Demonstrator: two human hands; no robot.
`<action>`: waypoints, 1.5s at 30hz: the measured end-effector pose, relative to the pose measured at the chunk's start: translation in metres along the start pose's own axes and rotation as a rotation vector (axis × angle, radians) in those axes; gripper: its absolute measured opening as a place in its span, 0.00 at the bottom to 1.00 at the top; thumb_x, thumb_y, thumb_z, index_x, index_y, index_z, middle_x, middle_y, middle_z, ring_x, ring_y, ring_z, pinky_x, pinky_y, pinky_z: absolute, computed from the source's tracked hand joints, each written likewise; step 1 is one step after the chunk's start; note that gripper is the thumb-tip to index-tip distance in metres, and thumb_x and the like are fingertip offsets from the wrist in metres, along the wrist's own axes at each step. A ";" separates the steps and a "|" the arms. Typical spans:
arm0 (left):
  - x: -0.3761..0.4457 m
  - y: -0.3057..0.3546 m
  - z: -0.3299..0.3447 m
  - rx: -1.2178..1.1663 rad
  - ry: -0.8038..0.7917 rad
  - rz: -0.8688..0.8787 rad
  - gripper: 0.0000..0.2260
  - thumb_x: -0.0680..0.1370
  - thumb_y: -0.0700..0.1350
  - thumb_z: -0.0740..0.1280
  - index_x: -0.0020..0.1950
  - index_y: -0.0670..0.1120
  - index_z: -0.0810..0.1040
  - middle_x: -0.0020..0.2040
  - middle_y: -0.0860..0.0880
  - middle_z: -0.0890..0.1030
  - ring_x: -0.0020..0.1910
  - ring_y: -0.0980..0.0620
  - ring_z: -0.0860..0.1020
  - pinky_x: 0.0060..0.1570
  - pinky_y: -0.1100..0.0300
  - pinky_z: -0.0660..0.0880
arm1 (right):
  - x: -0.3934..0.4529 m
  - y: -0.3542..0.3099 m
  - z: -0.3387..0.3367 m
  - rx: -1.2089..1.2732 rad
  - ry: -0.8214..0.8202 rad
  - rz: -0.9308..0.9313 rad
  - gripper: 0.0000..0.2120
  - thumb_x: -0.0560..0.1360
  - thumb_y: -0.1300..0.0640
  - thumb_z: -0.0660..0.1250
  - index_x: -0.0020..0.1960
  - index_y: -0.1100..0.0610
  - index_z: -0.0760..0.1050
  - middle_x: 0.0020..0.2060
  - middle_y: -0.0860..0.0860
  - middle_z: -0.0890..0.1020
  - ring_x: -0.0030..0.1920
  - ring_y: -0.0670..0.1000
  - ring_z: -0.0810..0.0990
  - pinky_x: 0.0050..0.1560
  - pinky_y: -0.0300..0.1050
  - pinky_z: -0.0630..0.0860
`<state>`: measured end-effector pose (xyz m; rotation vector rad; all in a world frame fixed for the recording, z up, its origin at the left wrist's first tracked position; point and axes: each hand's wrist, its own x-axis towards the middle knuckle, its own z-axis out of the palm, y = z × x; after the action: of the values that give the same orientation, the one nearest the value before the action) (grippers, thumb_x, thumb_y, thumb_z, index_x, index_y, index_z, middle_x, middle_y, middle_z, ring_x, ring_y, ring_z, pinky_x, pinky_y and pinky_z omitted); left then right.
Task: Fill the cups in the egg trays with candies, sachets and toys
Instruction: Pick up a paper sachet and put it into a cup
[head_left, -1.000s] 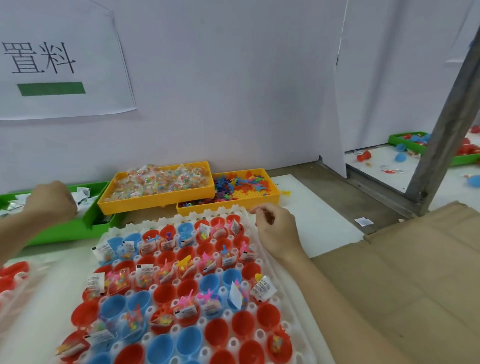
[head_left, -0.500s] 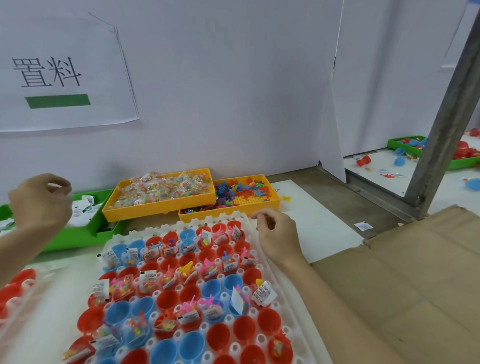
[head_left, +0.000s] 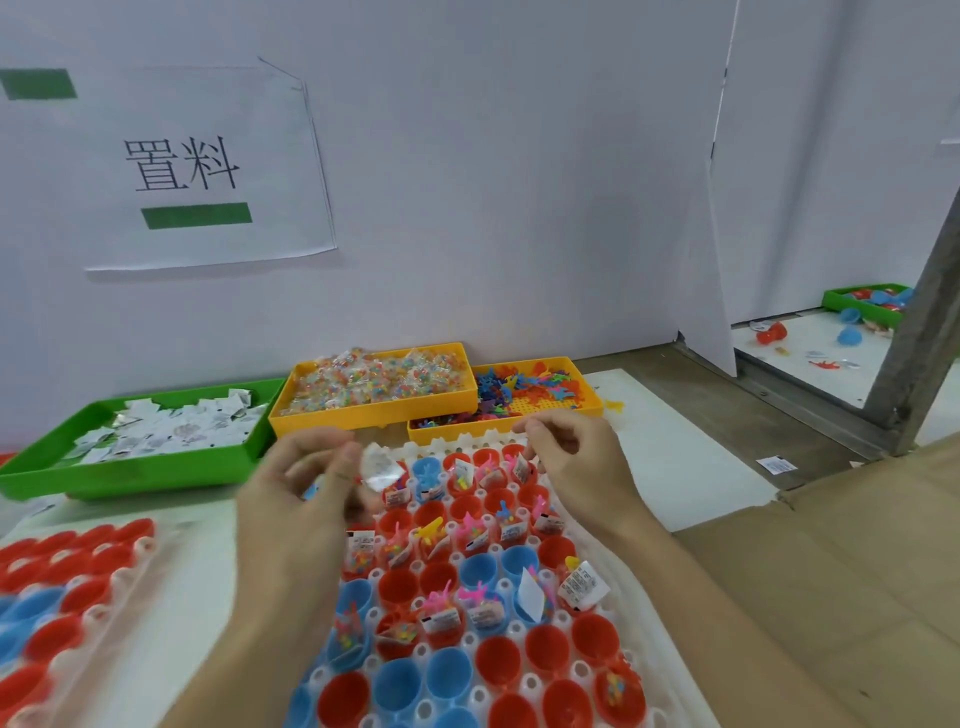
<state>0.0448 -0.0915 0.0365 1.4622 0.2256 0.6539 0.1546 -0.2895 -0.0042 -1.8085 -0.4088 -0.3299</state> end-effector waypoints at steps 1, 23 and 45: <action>-0.007 -0.003 0.005 -0.016 -0.039 -0.014 0.05 0.78 0.38 0.67 0.45 0.48 0.80 0.32 0.49 0.80 0.26 0.54 0.77 0.29 0.59 0.77 | -0.003 -0.010 0.000 0.046 -0.082 -0.005 0.09 0.81 0.55 0.64 0.47 0.49 0.83 0.34 0.44 0.83 0.40 0.41 0.81 0.41 0.32 0.75; -0.028 -0.008 0.005 0.102 -0.178 0.123 0.08 0.76 0.36 0.71 0.50 0.48 0.82 0.36 0.47 0.82 0.27 0.52 0.80 0.30 0.64 0.75 | -0.029 -0.062 0.009 0.175 -0.458 -0.019 0.04 0.77 0.59 0.71 0.46 0.57 0.83 0.37 0.53 0.86 0.38 0.53 0.87 0.40 0.46 0.83; -0.023 -0.001 -0.005 0.253 -0.209 0.227 0.07 0.78 0.39 0.68 0.46 0.50 0.84 0.38 0.50 0.83 0.37 0.47 0.80 0.37 0.56 0.79 | -0.097 -0.087 -0.091 -0.399 -0.549 0.073 0.07 0.73 0.56 0.74 0.42 0.44 0.83 0.34 0.48 0.85 0.32 0.48 0.84 0.36 0.40 0.80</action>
<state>0.0240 -0.1001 0.0289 1.8046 -0.0229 0.6665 0.0285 -0.3659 0.0537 -2.2970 -0.6915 0.1598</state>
